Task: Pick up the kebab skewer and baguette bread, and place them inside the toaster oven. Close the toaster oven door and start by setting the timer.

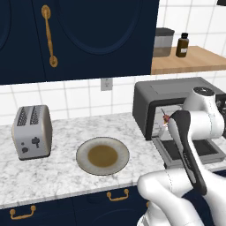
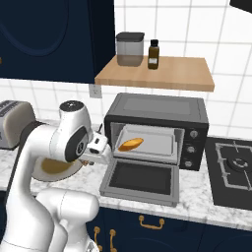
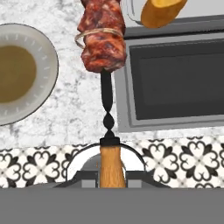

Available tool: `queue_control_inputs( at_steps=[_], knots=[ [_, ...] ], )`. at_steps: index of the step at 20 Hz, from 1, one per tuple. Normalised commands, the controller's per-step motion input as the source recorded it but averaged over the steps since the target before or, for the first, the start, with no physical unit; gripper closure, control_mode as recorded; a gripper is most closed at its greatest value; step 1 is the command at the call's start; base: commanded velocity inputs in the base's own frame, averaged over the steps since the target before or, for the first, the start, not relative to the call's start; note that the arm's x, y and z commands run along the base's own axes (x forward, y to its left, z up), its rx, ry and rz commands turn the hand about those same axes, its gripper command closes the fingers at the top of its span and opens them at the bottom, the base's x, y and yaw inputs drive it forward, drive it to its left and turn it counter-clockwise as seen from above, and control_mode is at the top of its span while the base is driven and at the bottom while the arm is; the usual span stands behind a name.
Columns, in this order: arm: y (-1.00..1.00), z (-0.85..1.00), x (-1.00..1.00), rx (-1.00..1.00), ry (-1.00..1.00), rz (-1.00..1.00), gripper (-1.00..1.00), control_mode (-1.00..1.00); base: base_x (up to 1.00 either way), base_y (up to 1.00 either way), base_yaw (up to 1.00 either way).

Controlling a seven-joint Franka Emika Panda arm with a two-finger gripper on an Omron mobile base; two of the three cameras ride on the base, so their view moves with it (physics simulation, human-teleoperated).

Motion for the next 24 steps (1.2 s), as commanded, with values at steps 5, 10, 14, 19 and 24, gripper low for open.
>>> queue_control_inputs(
  at_steps=[5,10,14,19,24],
  knots=[
    [-1.00,0.04,-0.26,0.00,0.00,0.13,1.00,-1.00,0.00,0.00,0.00],
    [-0.99,0.00,-0.07,-0.02,0.00,0.14,1.00,-1.00,0.00,0.00,0.00],
    [-0.83,0.00,0.06,-0.04,0.00,0.10,1.00,-1.00,0.00,0.00,0.00],
    [-0.47,0.00,0.33,-0.06,0.00,0.12,1.00,-1.00,0.00,0.00,0.00],
    [-0.06,-0.08,0.36,-0.11,0.05,0.09,1.00,-1.00,0.00,0.00,0.00]
  ],
)
